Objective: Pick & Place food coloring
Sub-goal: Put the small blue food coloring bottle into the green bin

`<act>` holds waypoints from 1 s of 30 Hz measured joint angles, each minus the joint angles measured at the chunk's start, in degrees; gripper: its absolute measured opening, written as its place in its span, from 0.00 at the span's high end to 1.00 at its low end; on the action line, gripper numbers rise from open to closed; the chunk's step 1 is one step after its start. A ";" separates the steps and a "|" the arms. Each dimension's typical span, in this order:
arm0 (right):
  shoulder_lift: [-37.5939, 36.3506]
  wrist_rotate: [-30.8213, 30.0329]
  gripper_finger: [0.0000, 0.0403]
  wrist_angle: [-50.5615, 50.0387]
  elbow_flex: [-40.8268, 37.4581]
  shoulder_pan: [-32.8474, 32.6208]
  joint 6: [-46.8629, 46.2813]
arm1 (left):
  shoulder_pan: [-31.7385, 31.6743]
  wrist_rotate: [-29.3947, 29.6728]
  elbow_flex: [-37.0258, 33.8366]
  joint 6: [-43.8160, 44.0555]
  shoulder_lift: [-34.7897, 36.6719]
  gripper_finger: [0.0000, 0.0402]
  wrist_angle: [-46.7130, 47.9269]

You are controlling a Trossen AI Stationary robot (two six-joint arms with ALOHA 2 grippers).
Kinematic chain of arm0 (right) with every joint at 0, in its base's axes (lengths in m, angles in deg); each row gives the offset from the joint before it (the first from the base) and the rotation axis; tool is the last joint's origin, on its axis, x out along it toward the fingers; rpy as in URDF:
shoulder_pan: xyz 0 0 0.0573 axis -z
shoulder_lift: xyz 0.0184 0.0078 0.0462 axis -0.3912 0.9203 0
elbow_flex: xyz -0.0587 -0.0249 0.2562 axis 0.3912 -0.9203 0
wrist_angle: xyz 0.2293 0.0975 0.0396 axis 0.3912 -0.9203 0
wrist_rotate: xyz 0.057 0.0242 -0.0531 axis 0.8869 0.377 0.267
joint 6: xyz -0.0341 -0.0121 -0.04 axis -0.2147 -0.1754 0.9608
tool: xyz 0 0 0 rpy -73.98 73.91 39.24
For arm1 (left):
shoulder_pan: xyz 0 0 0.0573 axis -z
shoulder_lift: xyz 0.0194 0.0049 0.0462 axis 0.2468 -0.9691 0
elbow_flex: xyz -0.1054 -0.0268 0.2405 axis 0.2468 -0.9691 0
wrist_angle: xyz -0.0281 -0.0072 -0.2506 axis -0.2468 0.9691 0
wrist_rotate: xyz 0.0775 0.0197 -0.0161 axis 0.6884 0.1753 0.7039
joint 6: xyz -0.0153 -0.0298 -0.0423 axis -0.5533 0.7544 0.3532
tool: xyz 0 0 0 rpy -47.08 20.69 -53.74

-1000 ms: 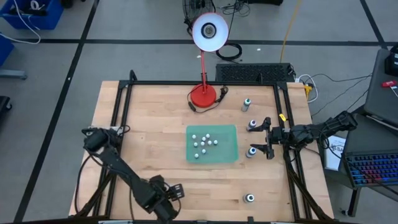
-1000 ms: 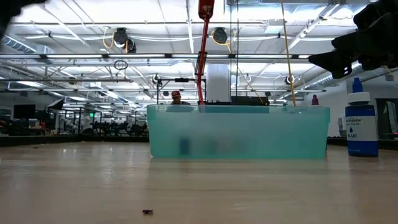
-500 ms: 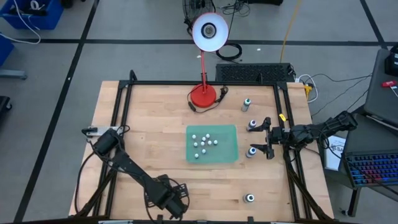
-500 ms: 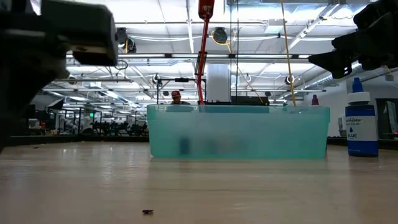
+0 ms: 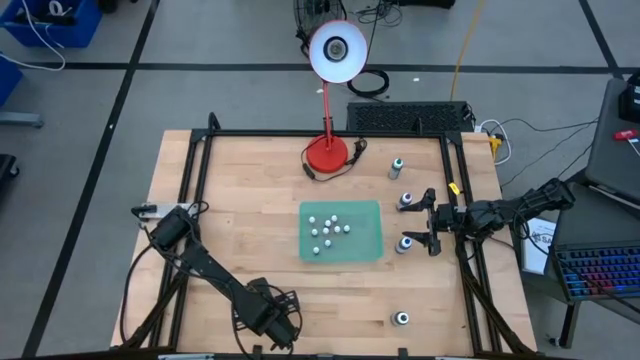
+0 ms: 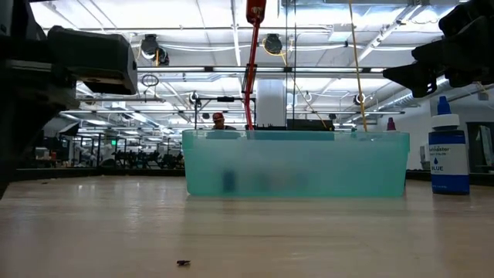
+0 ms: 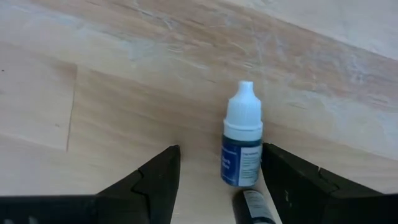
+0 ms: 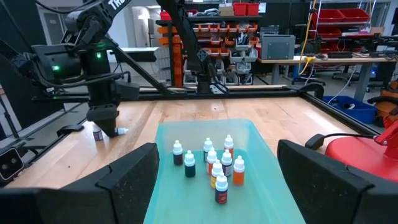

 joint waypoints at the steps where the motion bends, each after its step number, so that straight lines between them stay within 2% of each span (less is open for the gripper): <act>1: 0.00 0.00 0.22 0.00 -0.01 -0.01 0.00 | 0.00 -0.03 -0.28 0.35 0.03 0.44 -0.29; 7: 0.00 0.00 0.22 0.00 0.00 -0.01 -0.02 | -0.02 -0.77 -4.68 1.00 0.59 0.44 -6.90; 18: 0.00 0.00 0.22 0.00 0.01 0.01 -0.02 | -0.76 -1.09 -6.05 1.32 0.52 0.47 -7.62; 21: 0.00 0.00 0.22 0.00 -0.01 0.00 0.00 | -0.74 -1.20 -6.11 1.32 0.52 0.55 -7.32; 26: 0.00 0.00 0.22 0.00 0.00 -0.01 -0.01 | -0.66 -0.69 -6.16 1.10 0.52 0.76 -6.16; 30: 0.00 0.01 0.22 0.00 -0.01 0.01 -0.01 | -0.61 2.76 -6.16 -0.56 0.52 0.87 -4.77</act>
